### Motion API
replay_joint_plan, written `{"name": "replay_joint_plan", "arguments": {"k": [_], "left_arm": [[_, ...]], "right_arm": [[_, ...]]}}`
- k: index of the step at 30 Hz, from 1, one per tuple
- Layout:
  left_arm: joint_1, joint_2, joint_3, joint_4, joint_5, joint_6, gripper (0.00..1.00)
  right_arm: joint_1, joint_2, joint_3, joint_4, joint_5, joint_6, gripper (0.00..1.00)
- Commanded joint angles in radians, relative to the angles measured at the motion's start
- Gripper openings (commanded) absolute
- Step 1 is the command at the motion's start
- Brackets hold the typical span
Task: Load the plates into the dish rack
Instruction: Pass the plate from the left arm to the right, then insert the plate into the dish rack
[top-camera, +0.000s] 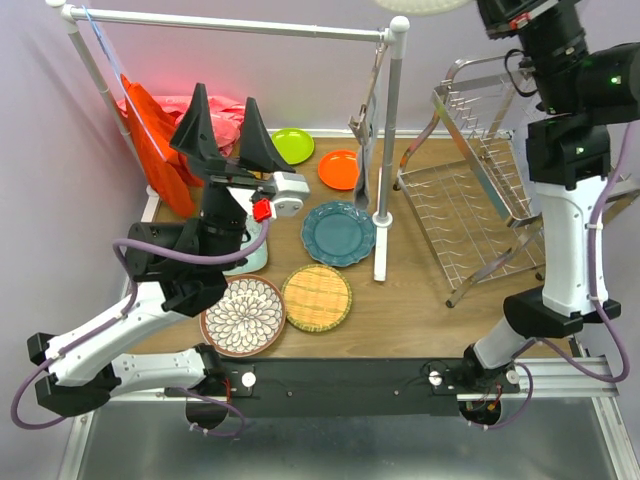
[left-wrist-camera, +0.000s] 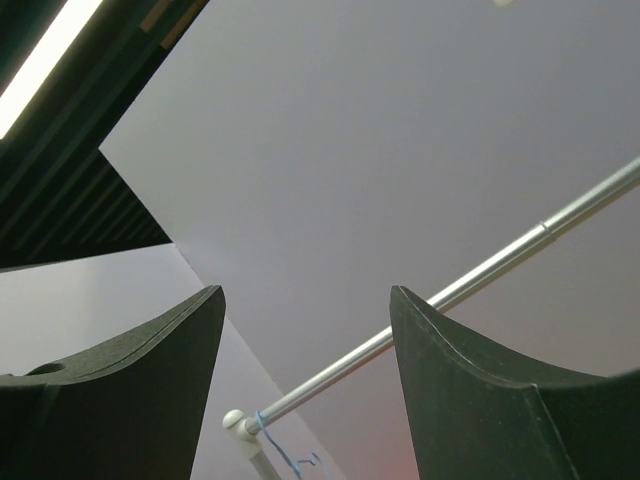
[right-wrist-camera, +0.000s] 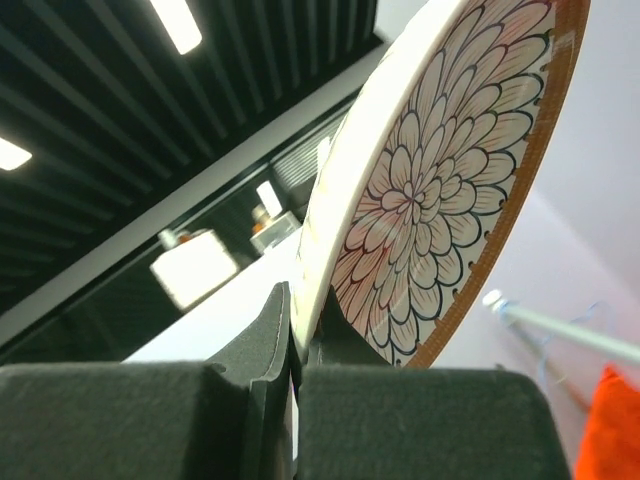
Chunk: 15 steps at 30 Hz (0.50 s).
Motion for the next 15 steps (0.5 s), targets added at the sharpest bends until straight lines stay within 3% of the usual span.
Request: {"name": "replay_joint_plan", "arguments": {"k": [1, 9, 15], "left_arm": [[-0.007, -0.035, -0.065, 0.064, -0.043, -0.047, 0.76], [-0.007, -0.096, -0.146, 0.088, -0.072, -0.073, 0.76], [-0.007, -0.141, -0.211, 0.101, -0.102, -0.102, 0.76]], "right_arm": [[-0.126, -0.051, 0.003, 0.098, 0.185, -0.111, 0.00], [-0.169, -0.149, -0.118, -0.040, 0.390, -0.310, 0.00], [-0.169, -0.169, -0.123, -0.206, 0.536, -0.347, 0.00]]}}
